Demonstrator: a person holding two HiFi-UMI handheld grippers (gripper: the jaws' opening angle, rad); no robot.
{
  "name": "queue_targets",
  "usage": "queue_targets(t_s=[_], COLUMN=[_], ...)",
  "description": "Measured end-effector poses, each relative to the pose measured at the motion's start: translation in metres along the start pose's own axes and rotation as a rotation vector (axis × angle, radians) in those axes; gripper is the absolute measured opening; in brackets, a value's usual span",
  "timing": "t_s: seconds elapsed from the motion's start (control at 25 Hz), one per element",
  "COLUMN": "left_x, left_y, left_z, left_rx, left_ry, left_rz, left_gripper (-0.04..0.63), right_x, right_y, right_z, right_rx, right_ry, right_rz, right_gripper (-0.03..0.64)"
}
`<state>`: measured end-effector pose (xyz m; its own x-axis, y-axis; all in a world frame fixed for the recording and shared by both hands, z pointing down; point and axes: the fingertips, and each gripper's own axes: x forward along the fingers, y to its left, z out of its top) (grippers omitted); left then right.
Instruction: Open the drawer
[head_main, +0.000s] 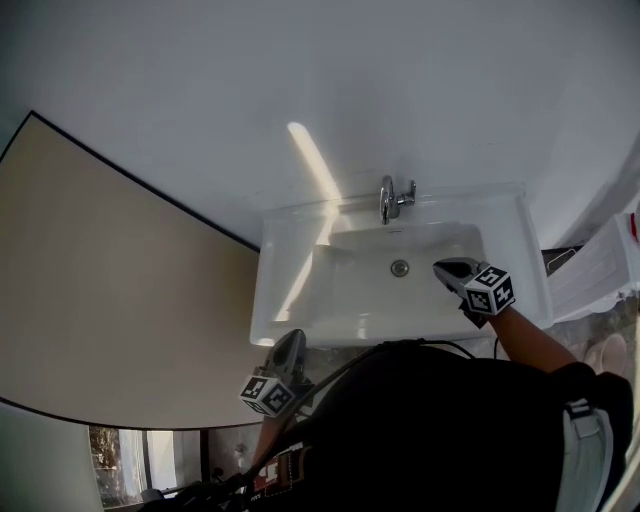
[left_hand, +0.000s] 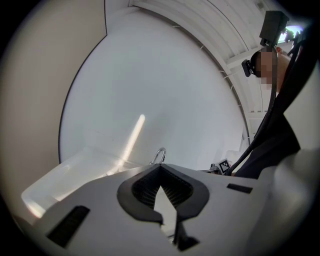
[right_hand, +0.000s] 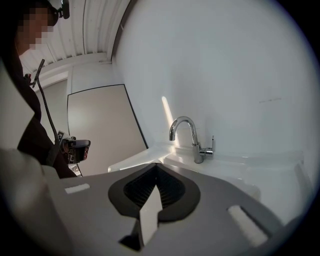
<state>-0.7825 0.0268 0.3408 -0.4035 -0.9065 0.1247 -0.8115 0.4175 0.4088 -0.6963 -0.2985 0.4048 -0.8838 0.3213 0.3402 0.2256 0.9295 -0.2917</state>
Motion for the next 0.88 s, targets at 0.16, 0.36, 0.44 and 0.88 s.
queue_targets(t_s=[0.16,0.36,0.44,0.88], left_x=[0.024,0.038,0.041,0.061], left_y=[0.03,0.072,0.087,0.15], left_z=[0.014,0.033,0.042,0.045], left_rx=[-0.007,-0.005,0.004,-0.047], left_ry=[0.015,0.062,0.079,0.176], left_rz=[-0.095,-0.226,-0.27,-0.439], left_gripper=[-0.009,-0.009,-0.009,-0.009], right_x=[0.013,0.031,0.037,0.08], right_y=[0.001,0.021,0.026,0.061], right_z=[0.012,0.025,0.029,0.047], right_rx=[0.001,0.035,0.06,0.073], right_ry=[-0.01,-0.043,-0.059,-0.064], right_rz=[-0.083,-0.2,-0.244,-0.383], right_gripper=[0.002,0.002,0.002,0.002])
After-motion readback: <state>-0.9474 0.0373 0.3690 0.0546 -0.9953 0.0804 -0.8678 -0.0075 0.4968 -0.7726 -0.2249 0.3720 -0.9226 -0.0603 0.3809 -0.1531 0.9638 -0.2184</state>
